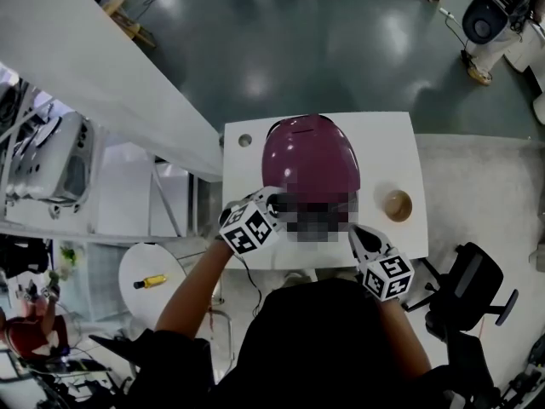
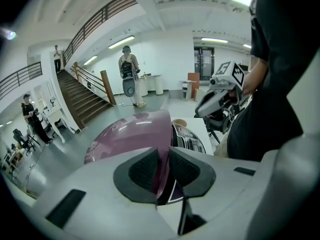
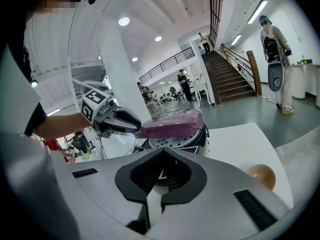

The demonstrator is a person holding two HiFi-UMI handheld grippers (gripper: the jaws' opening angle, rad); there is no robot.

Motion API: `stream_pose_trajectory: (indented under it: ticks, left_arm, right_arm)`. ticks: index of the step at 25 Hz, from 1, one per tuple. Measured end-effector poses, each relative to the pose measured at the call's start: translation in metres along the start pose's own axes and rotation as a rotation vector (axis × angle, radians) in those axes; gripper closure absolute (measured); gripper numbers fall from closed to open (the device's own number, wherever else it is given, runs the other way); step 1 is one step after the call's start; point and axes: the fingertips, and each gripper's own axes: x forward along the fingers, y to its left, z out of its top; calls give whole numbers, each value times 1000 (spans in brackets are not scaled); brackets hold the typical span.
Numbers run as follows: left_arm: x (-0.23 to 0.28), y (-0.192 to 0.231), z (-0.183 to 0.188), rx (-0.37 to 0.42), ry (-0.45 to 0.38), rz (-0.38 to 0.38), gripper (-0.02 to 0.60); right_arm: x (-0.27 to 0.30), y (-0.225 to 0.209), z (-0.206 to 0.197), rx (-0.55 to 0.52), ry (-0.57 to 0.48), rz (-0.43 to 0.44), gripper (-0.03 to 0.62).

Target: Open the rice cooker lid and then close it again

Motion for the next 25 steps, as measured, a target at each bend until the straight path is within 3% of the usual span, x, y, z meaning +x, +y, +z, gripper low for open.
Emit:
stream_pose_trajectory:
  ticks: [25]
  left_arm:
    - [29,-11,-29,-65,-4,-63,546]
  right_arm:
    - [12,-4,-2,18,26,2,594]
